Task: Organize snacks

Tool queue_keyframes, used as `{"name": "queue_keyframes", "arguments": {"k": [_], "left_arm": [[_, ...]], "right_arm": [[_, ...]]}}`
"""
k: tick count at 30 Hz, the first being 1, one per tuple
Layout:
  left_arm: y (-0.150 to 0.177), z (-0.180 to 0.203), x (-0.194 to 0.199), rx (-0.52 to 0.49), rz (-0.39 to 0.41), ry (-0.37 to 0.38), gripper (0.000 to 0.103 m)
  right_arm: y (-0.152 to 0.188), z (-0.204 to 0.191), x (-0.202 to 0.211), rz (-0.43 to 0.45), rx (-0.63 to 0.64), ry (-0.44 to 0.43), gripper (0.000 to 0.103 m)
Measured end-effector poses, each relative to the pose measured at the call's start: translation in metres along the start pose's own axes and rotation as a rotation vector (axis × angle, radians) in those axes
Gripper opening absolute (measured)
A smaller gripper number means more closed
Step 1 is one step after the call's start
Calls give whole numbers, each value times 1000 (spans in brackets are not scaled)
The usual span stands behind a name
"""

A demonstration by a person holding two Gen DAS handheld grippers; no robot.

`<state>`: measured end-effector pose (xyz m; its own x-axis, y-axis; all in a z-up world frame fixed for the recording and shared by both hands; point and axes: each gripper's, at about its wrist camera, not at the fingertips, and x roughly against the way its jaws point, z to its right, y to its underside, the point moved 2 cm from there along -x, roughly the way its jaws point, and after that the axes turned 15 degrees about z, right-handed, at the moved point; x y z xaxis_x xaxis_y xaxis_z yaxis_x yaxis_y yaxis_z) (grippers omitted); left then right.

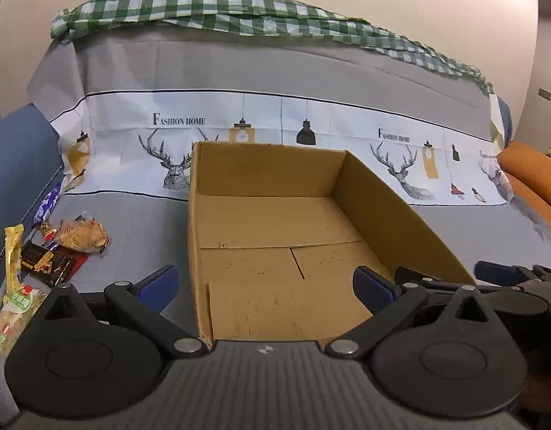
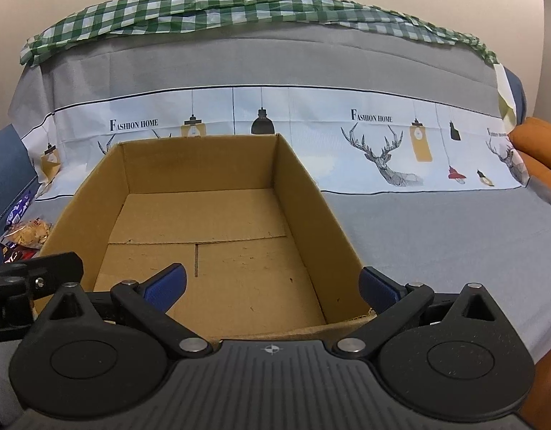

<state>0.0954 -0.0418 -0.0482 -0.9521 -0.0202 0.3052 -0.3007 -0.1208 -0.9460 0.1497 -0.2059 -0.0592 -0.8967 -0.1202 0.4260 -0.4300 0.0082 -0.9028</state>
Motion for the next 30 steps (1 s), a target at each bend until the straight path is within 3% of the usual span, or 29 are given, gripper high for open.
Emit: {"name": "queue_keyframes", "arguments": {"k": [11,19,26,30], "left_arm": [[-2,-3,-2,8,10,-4,103],[-5,-1,2,9,36,47,102],[-6,-1,2,14,31,60,90],[-6,-1,1,14,23,61,81]], "right_arm": [[4,-5,3,22,10,-35,91],[5,-3,5,37,-16,-37,81],[4,-6,8,48,-16,-73,65],[4,-8,7,48,-9,-88,62]]}}
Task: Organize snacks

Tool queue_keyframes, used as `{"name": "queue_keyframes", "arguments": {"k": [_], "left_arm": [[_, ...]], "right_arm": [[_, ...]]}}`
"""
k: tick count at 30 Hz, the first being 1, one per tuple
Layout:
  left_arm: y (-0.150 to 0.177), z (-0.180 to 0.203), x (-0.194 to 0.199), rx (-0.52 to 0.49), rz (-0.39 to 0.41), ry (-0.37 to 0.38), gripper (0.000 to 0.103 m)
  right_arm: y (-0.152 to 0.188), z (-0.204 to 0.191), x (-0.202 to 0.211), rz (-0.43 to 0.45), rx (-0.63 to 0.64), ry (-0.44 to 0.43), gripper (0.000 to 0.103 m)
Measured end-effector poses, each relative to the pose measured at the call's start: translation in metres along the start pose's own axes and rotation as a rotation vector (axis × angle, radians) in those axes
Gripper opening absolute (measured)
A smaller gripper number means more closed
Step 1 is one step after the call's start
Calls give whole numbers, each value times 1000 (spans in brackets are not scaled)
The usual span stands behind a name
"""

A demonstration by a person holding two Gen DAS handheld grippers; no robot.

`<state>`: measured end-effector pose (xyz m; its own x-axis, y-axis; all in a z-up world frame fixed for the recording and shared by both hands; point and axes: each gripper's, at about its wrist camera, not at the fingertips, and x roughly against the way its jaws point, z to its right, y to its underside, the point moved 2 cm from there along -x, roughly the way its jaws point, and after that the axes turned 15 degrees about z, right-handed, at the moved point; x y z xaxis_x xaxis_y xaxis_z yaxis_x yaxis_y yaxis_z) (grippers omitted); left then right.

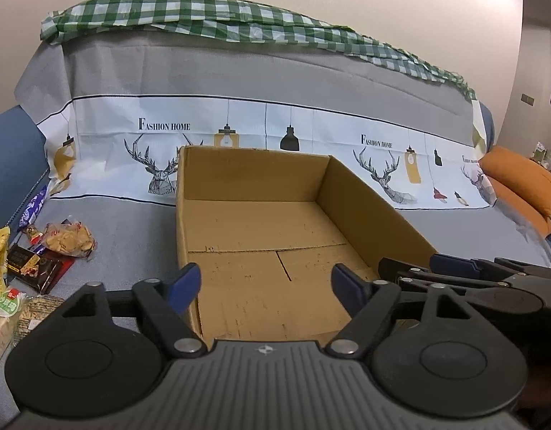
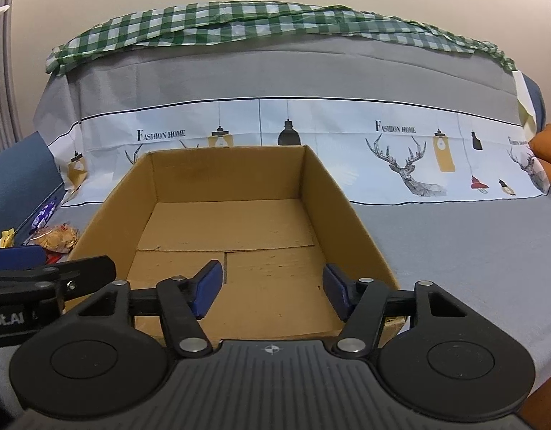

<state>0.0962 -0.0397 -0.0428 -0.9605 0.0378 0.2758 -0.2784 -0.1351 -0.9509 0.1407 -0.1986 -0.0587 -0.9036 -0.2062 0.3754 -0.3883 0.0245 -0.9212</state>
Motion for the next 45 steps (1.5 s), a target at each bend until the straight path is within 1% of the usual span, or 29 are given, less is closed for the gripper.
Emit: {"name": "queue_keyframes", "arguments": {"k": [3,4,6,7,8,9,11,13,14,15,17,19,21,23,25,27,30,31,33,34,35,36,38,39,40,41,42,43,45], "left_arm": [[-1,-1,-1,5,-3,5,74],[-1,-1,-2,6,-5,8,69],[-1,0,-2,5,-9,18,58],[-1,0,-2,3,-10,25,54],[-1,-1,-1,2,-11,31,49],[-1,-1,-1,-1,-11,35,40],[-2,-3,-2,-2,-10,44,27],[-1,-6,-1,11,-13,58,20],[-2,-7,-1,18,-12,68,14],[-3,-8,1,17,-8,75,13],[-6,-13,4,18,-7,95,13],[-12,-19,8,25,-15,140,13],[-20,-26,12,3,-14,180,13],[-30,-38,17,-52,-5,217,14],[-37,-55,20,-126,12,223,14],[-39,-79,20,-171,-7,227,15],[-31,-128,18,-167,-66,206,15],[-24,-146,18,-160,-83,180,15],[-8,-179,16,-125,-119,122,16],[5,-197,14,-69,-159,90,16],[9,-214,11,12,-183,63,17],[10,-232,12,88,-166,31,20],[13,-256,9,196,-176,-15,23],[15,-268,8,251,-189,-41,24],[16,-274,7,280,-199,-57,25],[18,-278,4,296,-211,-67,29],[17,-281,0,300,-233,-73,36],[18,-281,-3,297,-252,-71,38],[19,-276,-11,276,-296,-54,48]], "right_arm": [[0,0,1,0,2,-9,58],[0,-1,0,1,2,-11,57],[0,-1,0,2,2,-16,55],[0,-1,0,2,1,-19,54],[-1,0,0,3,1,-21,52],[-1,-1,0,5,1,-21,50],[0,-1,0,6,0,-22,47],[-1,-2,0,9,-3,-27,41],[-1,-3,0,12,-3,-32,36],[-1,-5,0,16,-2,-36,33],[-3,-9,2,29,2,-48,32],[-5,-13,4,44,7,-56,32],[-6,-19,6,51,4,-71,32],[-8,-25,8,55,-15,-93,33],[-11,-32,9,54,-34,-122,36],[-12,-41,12,53,-51,-155,37],[-13,-59,15,54,-55,-203,37],[-13,-67,16,53,-53,-225,37],[-10,-84,18,47,-45,-278,39],[-8,-94,19,35,-34,-315,41],[-4,-104,18,12,-23,-357,44],[2,-116,18,-21,-2,-408,44],[11,-136,20,-48,34,-458,45],[17,-146,22,-57,49,-488,56],[21,-155,26,-38,78,-494,62],[24,-162,28,-20,112,-496,70],[27,-168,31,-5,142,-500,70],[29,-171,34,12,148,-490,70],[31,-171,38,25,119,-474,68]]}}
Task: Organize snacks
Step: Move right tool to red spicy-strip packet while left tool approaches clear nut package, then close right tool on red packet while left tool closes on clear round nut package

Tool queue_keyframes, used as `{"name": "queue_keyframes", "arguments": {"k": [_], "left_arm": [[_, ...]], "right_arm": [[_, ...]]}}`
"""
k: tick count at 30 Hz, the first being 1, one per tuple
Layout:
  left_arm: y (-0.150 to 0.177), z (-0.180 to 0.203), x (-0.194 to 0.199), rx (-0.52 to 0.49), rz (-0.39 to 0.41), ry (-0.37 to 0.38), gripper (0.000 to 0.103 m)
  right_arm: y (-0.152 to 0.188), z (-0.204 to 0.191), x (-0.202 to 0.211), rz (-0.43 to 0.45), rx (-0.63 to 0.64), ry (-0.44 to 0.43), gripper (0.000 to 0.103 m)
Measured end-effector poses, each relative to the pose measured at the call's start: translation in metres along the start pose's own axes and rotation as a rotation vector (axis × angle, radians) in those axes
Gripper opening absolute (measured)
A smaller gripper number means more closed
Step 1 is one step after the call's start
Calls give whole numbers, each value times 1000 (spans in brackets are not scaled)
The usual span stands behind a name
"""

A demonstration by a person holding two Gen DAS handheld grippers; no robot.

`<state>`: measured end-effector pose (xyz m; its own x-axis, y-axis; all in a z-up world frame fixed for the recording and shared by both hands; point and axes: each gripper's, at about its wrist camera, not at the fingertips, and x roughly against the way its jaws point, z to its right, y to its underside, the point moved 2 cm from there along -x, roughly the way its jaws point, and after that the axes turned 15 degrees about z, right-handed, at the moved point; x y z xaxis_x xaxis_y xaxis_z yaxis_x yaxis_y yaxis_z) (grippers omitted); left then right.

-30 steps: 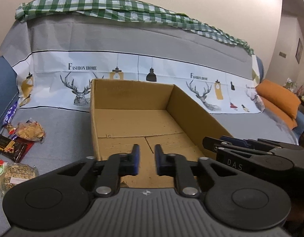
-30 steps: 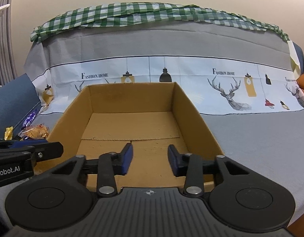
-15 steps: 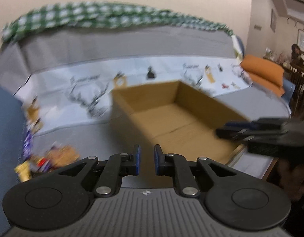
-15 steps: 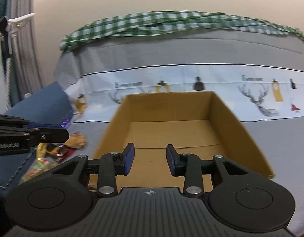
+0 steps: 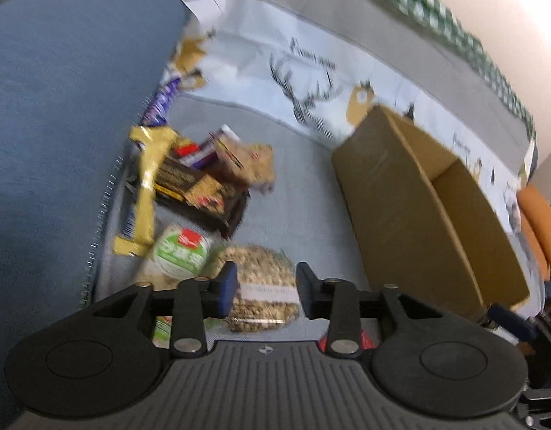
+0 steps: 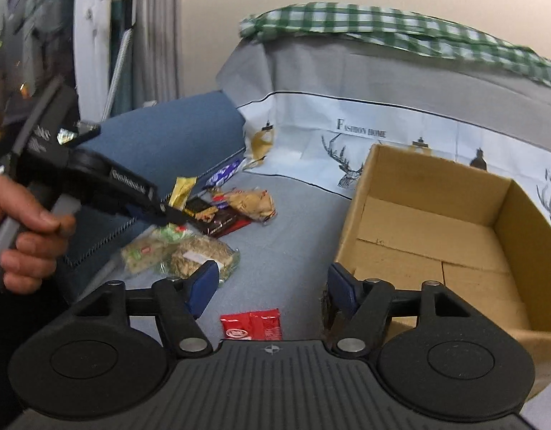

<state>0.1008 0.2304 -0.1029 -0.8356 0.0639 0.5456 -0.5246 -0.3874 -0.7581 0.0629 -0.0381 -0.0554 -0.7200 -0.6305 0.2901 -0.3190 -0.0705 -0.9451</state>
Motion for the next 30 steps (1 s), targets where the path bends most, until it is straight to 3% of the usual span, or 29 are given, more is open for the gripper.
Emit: {"name": "queue_keyframes", "arguments": {"k": [2,5,9,14,22,26,27,30], "left_arm": [[1,4,-10,-37,-36,-20,61],[8,15,-23,-83,-61,-66,76],[15,25,-42,-129,-123,-115,85],[25,37,-64,-224,-198,-173,90],[36,45,-84,-309,-217,-239,95],[35,46,-85,-315,-205,-247,92],[34,45,-83,-308,-200,-247,88],[30,41,-76,-276,-185,-228,85]], "right_arm": [[2,-4,5,44,22,-6,63],[6,-12,17,85,87,-61,63],[30,-27,9,-26,150,-161,63],[60,-25,-21,-223,173,-131,63],[82,-20,-47,-394,116,-46,63],[85,-12,-53,-423,27,-39,62],[85,-11,-53,-422,12,-36,54],[82,-13,-51,-406,-6,-45,45]]}}
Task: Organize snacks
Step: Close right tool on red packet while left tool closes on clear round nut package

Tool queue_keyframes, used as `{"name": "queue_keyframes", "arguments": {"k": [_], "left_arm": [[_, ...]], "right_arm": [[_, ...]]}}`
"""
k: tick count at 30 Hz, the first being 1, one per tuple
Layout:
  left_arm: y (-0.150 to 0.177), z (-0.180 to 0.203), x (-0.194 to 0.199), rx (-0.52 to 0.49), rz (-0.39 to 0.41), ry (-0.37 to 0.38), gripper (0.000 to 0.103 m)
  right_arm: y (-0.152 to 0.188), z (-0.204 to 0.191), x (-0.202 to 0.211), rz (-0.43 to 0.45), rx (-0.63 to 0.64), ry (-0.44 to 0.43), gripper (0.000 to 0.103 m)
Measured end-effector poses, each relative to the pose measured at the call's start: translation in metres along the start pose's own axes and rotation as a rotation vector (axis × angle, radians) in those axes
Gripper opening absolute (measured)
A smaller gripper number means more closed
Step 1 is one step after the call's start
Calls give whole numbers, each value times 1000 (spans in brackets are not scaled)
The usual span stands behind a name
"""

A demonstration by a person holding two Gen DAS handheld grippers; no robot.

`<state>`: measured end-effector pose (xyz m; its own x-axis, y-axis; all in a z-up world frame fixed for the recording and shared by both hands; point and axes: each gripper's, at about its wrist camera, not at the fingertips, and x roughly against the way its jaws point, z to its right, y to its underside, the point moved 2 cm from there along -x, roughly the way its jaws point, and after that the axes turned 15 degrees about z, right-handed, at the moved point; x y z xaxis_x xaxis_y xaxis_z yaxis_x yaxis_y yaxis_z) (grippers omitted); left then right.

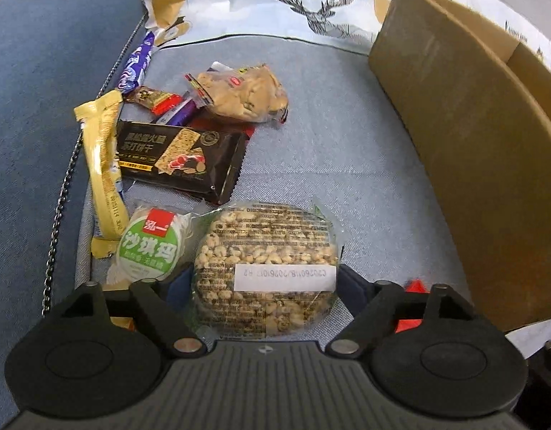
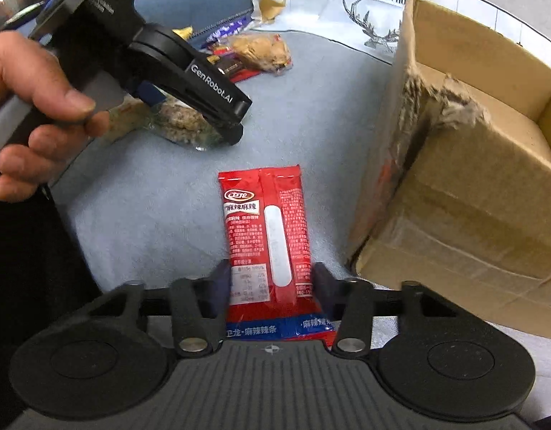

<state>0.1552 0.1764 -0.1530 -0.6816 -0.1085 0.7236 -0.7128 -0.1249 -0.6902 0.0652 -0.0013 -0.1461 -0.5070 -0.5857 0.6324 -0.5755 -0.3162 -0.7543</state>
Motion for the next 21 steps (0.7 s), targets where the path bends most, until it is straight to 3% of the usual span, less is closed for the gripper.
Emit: {"name": "queue_keyframes", "arguments": {"k": [4,8,11,15,21], "left_arm": [[2,-4,13,-1,14,39,85],[8,-6,21,-30,-17,89,85],[13,-10,22,-28,-53,106,85],[15,-11,21,-40,-66,76,85],[15,-4,13,-67,-81,58,87]], "right_arm": [[-5,-8,1,26,1,-32,42],[-12,-23,6,58,36,-47,41],[-13,-27,0,30,35,-29,41],[-11,-26,-8,14,32,7,43],[-10,-22,-6,30,9,-7,48]]}}
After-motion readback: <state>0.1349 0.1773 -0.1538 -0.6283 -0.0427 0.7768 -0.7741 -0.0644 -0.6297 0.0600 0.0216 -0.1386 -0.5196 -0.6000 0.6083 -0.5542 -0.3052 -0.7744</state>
